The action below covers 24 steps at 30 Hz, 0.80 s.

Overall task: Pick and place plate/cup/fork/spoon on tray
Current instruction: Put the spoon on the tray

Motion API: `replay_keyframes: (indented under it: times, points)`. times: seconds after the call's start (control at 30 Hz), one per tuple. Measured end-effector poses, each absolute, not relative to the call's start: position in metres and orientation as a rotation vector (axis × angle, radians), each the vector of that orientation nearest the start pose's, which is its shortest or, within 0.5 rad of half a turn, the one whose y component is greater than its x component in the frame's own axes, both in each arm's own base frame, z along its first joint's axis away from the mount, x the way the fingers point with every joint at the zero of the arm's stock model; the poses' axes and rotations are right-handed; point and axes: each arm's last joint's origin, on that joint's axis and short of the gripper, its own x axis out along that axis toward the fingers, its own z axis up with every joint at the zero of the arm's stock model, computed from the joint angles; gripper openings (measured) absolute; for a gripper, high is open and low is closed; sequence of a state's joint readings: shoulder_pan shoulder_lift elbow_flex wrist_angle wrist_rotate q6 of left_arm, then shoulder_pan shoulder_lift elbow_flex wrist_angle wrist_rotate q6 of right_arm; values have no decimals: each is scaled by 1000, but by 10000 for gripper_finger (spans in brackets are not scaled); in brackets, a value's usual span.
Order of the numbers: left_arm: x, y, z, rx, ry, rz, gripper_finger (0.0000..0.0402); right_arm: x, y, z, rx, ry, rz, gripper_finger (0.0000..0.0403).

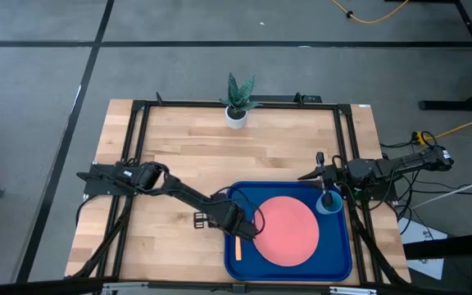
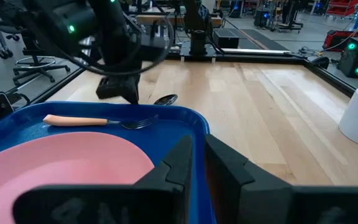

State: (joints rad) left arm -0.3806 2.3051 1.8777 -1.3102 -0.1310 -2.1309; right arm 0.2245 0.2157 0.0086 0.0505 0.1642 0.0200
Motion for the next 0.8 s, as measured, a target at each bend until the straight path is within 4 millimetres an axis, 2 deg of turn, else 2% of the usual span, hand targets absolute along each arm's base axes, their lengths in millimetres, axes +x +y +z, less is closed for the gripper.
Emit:
replay_keyframes:
  times: [0.43, 0.67, 0.8]
  points:
    - [402, -143, 148, -1176, 1039, 1491, 73, 108, 20, 153, -10, 155, 59, 45]
    - [395, -143, 147, -1134, 1120, 1545, 73, 108, 20, 153, -10, 154, 59, 45]
    - [392, -144, 156, -1127, 1080, 1551, 73, 108, 20, 153, -10, 154, 58, 45]
